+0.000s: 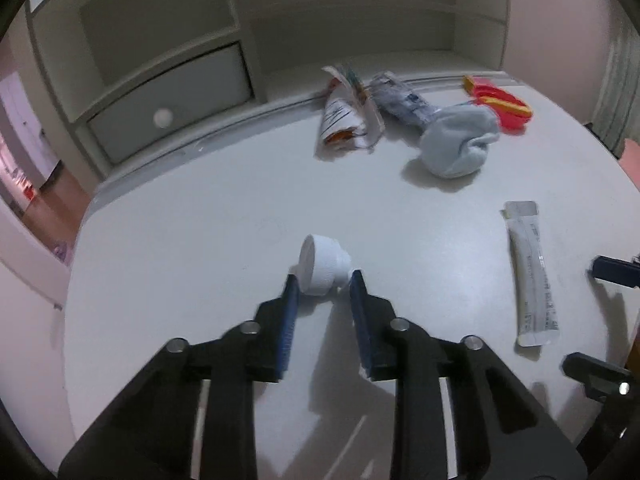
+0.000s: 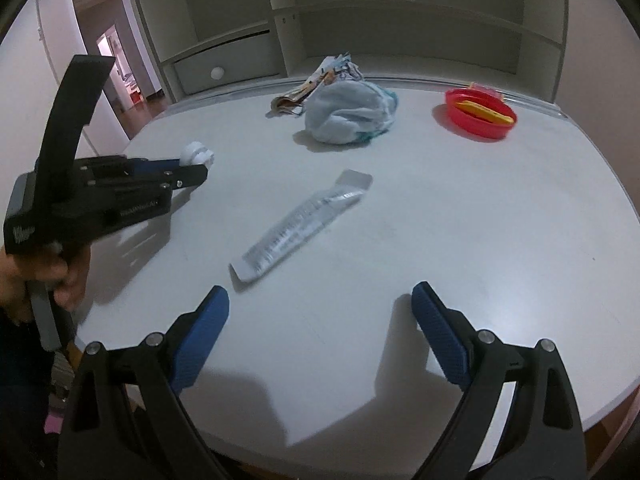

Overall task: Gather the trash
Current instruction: 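Grasp the white cap with the left tool while the right grasps the white tube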

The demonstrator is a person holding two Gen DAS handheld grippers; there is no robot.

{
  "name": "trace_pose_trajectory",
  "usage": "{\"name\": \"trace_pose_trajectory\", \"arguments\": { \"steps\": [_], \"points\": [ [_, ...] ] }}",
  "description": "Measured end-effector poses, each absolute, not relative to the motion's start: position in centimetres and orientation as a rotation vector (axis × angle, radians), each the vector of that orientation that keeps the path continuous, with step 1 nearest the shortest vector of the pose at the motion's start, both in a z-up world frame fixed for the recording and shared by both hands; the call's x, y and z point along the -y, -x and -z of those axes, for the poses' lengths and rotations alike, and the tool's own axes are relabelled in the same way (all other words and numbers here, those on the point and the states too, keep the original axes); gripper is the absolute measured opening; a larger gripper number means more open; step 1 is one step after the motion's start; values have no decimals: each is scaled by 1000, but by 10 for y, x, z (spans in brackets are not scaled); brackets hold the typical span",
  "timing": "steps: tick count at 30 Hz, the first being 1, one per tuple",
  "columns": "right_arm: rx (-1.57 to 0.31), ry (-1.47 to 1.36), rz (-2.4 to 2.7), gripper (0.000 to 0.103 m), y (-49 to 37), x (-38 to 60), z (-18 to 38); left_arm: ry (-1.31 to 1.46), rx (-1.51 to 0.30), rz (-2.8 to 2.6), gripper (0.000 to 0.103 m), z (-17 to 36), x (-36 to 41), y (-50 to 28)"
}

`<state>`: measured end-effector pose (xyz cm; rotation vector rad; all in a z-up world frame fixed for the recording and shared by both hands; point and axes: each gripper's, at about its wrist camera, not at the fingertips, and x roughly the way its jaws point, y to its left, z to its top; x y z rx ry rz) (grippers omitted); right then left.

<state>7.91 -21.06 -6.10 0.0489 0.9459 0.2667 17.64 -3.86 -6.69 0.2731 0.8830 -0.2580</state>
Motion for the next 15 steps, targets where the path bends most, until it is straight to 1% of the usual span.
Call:
{"name": "trace_pose_trajectory", "arguments": {
  "steps": [3,8,10,11,12,13,15],
  "points": [
    [-962,-57,-258,89,-91,202,61,-274,-872,255,23,67,38,-171],
    [-988,-21,-223,88,-111,182,61,-207,-876,248,22,58,27,-166],
    [-986,9,-196,78,-117,175,61,-209,-867,251,22,53,26,-161],
    [-979,22,-177,63,-118,173,60,-213,-863,253,22,50,26,-158],
    [-971,21,-168,37,-119,174,59,-214,-860,256,22,48,26,-155],
    [-968,20,-164,28,-120,174,59,-215,-860,260,22,46,26,-151],
    [-973,8,-175,22,-121,179,58,-225,-852,273,22,43,30,-144]
  ]
}}
